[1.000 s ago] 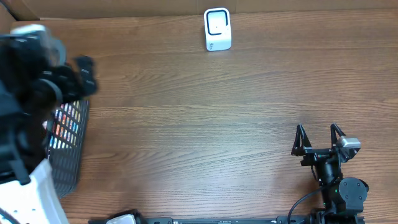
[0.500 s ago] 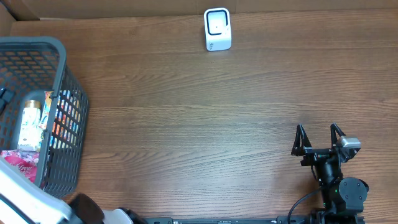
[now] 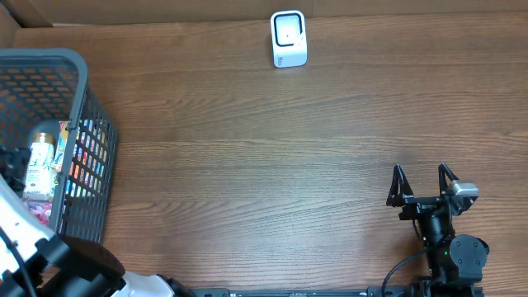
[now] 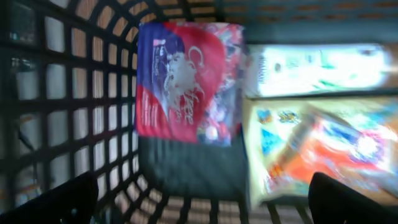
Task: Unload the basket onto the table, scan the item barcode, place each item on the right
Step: 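Reach the left gripper into the basket and grasp the pink-purple packet, then lift the pink-purple packet out and place it on the table center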
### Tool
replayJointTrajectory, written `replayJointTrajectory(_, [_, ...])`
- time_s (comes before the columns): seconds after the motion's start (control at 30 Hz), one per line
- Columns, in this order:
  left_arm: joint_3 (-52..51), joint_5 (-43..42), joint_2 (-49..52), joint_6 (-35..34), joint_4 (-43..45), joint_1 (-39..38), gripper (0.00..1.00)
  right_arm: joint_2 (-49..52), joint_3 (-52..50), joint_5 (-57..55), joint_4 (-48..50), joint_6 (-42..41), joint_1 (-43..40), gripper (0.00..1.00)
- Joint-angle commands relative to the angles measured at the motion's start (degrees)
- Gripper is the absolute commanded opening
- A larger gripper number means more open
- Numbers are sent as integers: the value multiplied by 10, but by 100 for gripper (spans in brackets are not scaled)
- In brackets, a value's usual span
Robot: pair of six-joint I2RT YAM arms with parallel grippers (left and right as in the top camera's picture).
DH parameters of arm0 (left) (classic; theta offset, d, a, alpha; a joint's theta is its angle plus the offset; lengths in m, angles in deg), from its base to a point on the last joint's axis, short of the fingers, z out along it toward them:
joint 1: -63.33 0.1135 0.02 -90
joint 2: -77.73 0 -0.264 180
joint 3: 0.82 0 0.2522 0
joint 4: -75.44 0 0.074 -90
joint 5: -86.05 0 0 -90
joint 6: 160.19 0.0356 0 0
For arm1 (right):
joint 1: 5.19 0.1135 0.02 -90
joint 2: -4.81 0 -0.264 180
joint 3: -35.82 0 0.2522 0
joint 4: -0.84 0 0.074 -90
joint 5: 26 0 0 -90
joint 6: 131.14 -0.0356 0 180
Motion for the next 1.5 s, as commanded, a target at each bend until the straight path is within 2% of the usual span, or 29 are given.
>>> replayJointTrajectory(0.0, [-80,42,-2,-32,55,-1,100,-5,-6,-6,3,4,-1,100])
replayJointTrajectory(0.4, [-241,69,7,-31,260,0,99,-5,-6,-6,3,4,-1,100])
replayJointTrajectory(0.73, [-255,95,99,-31,296,1,100,-5,-6,-6,3,4,-1,100])
replayJointTrajectory(0.77, [-255,92,113,-31,295,1,97,-5,-6,-6,3,4,-1,100])
replayJointTrajectory(0.8, [-255,91,121,-31,293,1,82,-5,-6,-6,3,4,-1,100])
replayJointTrajectory(0.83, [-255,91,128,-31,290,1,62,-5,-6,-6,3,4,-1,100])
replayJointTrajectory(0.87, [-255,90,131,-31,287,0,27,-5,-6,-6,3,4,-1,100])
replayJointTrajectory(0.9, [-254,85,130,-31,285,0,9,-5,-6,-6,3,4,-1,100])
replayJointTrajectory(0.93, [-251,78,128,-31,278,0,4,-5,-6,-6,3,4,-1,100])
replayJointTrajectory(1.1, [-195,29,90,-31,208,-1,4,-5,-6,-6,3,4,-1,100])
replayJointTrajectory(1.33, [-3,23,-15,-31,47,-2,4,-5,-6,-6,3,4,-1,100])
replayJointTrajectory(1.47, [100,45,-83,-14,18,-2,4,-5,-6,-6,3,4,-1,100])
